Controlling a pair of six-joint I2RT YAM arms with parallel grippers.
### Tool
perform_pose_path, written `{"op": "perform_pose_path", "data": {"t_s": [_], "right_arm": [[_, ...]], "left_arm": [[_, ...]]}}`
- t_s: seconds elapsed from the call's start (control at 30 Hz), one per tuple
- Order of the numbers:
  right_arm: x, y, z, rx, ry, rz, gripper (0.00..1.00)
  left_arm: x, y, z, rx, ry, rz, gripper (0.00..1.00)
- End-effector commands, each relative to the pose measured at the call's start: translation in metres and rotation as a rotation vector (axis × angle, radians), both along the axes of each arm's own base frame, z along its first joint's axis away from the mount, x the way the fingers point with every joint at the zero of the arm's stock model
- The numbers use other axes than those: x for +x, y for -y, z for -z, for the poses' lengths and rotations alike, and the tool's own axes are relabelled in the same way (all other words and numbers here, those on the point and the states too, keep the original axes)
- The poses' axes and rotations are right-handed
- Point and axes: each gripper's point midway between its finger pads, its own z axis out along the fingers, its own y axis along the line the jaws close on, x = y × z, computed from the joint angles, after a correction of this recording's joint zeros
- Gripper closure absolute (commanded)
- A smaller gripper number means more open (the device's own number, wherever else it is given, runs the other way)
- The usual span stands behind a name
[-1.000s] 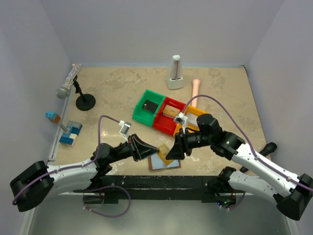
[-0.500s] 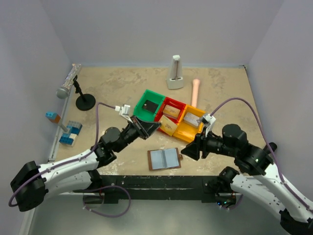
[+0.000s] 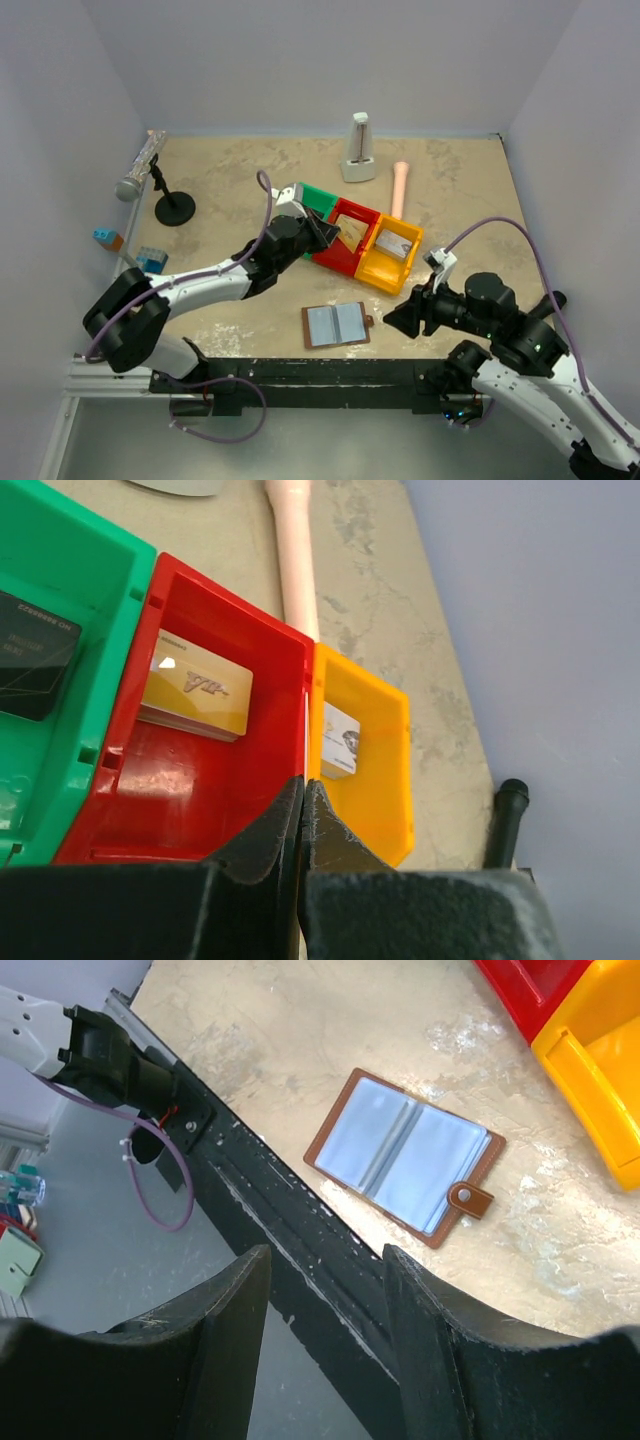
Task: Take the credit cards out of the card holder
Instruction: Place the credit card in the storage box.
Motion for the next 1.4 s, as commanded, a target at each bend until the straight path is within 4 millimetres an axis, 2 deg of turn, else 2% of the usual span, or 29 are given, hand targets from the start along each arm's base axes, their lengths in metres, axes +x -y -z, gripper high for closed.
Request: {"op": "perform_pose_path", "data": {"t_s": [0.0, 0.23, 0.43, 0.57, 0.83, 1.37], "right_arm": [[-0.004, 0.005, -0.002, 0.004, -0.012, 0.013, 0.47], [-0.011, 0.01, 0.006, -0.002, -0.034, 0.017, 0.48], [-0.014, 0.013, 0.003, -0.003, -0.033, 0.016, 0.48], [-0.014, 0.015, 0.003, -0.01, -0.031, 0.02, 0.47], [-0.018, 0.019, 0.009, -0.005, -0.042, 0.029, 0.48], [-0.022, 0.022, 0.012, -0.023, -0.043, 0.016, 0.48]], "left_arm": [[0.027, 0.009, -0.016, 0.002, 0.046, -0.017, 1.0], [0.056, 0.02, 0.002, 0.03, 0.018, -0.023, 1.0], [0.067, 0.022, 0.026, 0.075, -0.026, -0.055, 1.0], [0.075, 0.025, 0.035, 0.084, -0.038, -0.074, 1.0], [0.088, 0.025, 0.039, 0.101, -0.026, -0.121, 1.0], [0.095, 0.03, 0.053, 0.116, -0.05, -0.129, 1.0]]}}
